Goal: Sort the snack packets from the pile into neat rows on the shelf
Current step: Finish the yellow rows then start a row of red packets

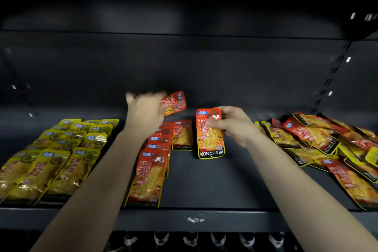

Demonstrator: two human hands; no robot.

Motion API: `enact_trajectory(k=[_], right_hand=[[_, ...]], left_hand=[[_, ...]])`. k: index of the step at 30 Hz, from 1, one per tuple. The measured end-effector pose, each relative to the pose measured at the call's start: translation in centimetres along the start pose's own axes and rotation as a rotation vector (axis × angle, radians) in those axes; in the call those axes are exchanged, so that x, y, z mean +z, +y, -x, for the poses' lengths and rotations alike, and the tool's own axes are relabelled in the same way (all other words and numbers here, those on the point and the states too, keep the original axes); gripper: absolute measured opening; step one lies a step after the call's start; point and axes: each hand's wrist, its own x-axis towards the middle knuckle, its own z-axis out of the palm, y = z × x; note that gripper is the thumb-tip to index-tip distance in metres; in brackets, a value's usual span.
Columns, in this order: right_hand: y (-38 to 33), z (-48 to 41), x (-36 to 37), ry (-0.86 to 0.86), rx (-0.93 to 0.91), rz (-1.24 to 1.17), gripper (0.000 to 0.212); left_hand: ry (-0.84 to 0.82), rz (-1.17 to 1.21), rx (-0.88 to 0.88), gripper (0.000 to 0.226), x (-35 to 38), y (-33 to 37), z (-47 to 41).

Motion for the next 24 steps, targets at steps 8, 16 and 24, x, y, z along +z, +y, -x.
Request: enact_trajectory(k=[8, 16, 24], right_hand=[[1.2, -2.6, 5.1, 0.101, 0.098, 0.077, 0.048], [3.8, -3.1, 6.7, 0.15, 0.02, 0.206, 0.048], [4.4, -3.3, 7.2, 0.164, -0.021, 0.331, 0.044]], left_hand=[[-0.02, -0.07, 0.043, 0.034, 1.6, -3.3, -0.4], [0.069, 0.031, 0.057, 0.021, 3.2, -4.6, 0.2], [0.083, 0.082, 0.052, 0.02, 3.8, -4.6, 0.8]])
